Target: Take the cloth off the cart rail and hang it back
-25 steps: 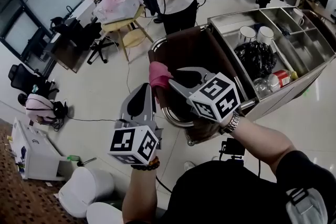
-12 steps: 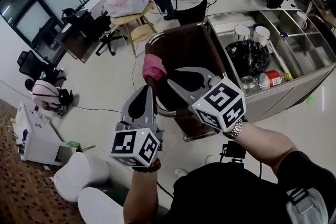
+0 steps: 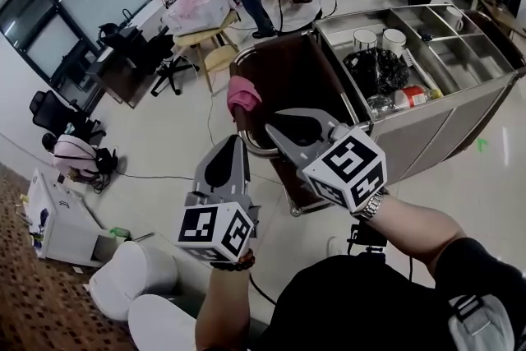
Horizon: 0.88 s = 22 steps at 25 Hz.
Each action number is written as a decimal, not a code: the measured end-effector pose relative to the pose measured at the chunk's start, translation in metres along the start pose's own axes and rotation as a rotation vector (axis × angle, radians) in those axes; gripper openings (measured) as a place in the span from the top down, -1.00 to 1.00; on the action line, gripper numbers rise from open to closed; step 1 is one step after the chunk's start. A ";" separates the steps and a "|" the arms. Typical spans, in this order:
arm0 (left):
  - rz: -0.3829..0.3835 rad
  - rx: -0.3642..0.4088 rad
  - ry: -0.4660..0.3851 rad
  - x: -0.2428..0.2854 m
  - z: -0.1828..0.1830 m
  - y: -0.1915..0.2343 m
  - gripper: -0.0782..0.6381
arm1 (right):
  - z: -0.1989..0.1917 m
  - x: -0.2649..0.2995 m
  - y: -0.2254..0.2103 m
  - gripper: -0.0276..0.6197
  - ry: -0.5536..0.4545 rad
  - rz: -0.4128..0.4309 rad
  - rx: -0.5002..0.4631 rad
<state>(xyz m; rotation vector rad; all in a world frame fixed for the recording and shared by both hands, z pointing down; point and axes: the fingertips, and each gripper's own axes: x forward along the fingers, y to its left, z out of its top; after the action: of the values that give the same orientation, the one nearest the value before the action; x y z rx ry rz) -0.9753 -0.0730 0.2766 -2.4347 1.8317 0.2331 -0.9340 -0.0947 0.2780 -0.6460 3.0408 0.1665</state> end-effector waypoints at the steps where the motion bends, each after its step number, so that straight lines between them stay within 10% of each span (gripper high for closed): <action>1: -0.008 0.001 -0.002 -0.008 0.002 -0.003 0.77 | 0.002 -0.004 0.008 0.80 -0.004 -0.009 -0.004; 22: -0.116 -0.018 -0.056 -0.155 0.034 -0.091 0.77 | 0.027 -0.108 0.145 0.91 -0.006 -0.107 -0.054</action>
<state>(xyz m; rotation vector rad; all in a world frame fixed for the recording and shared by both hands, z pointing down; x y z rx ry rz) -0.9326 0.1047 0.2679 -2.5093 1.6667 0.3075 -0.8940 0.0839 0.2709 -0.8079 2.9955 0.2478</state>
